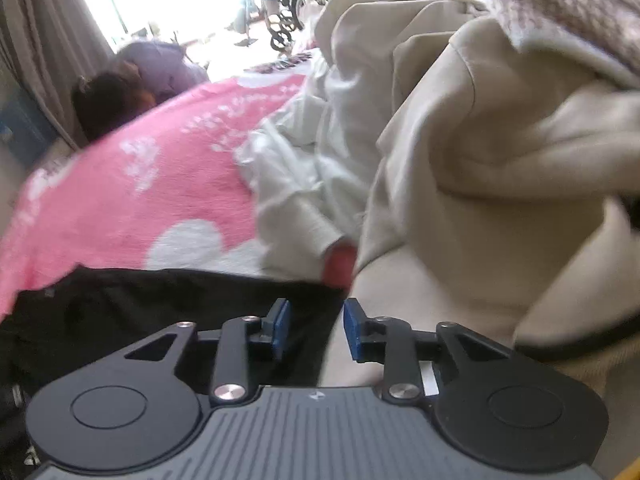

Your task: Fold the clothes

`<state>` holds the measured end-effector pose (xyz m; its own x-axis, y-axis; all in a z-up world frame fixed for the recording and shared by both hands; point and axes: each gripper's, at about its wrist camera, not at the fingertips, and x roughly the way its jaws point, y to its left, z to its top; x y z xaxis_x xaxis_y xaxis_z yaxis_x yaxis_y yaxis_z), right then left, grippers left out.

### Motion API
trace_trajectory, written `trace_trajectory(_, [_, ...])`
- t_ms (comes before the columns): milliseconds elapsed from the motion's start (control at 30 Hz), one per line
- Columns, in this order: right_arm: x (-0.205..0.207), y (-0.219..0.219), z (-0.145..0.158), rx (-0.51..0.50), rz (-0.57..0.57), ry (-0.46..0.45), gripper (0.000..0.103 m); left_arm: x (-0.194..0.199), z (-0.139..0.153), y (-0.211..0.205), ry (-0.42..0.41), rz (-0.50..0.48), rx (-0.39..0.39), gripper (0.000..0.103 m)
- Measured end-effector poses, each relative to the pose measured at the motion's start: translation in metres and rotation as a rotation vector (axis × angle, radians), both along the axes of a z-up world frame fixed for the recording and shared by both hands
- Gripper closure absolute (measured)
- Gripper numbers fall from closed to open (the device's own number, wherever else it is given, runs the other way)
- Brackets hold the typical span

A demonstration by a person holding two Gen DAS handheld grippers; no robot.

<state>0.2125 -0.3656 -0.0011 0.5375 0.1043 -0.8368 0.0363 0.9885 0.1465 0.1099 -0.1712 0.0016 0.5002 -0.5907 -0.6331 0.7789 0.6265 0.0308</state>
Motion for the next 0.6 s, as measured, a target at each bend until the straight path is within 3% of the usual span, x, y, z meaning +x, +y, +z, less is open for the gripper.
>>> trace_trajectory(233, [0.037, 0.001, -0.028, 0.000, 0.053, 0.116, 0.064, -0.002, -0.038, -0.060, 0.019, -0.034, 0.058, 0.070])
trace_trajectory(400, [0.051, 0.012, -0.048, -0.034, 0.055, 0.162, 0.064, 0.000, -0.052, -0.065, 0.011, -0.025, 0.081, 0.073])
trace_trajectory(467, [0.052, 0.015, -0.054, -0.050, 0.057, 0.172, 0.064, -0.002, -0.054, -0.063, 0.015, -0.026, 0.074, 0.081])
trace_trajectory(500, [0.052, 0.016, -0.055, -0.053, 0.058, 0.168, 0.066, -0.003, -0.055, -0.063, 0.011, -0.028, 0.074, 0.084])
trace_trajectory(533, [0.051, 0.016, -0.056, -0.052, 0.058, 0.165, 0.074, -0.006, -0.055, -0.064, 0.006, -0.033, 0.076, 0.093])
trace_trajectory(600, [0.049, 0.013, -0.053, -0.028, 0.055, 0.159, 0.093, -0.011, -0.056, -0.064, -0.009, -0.038, 0.077, 0.097])
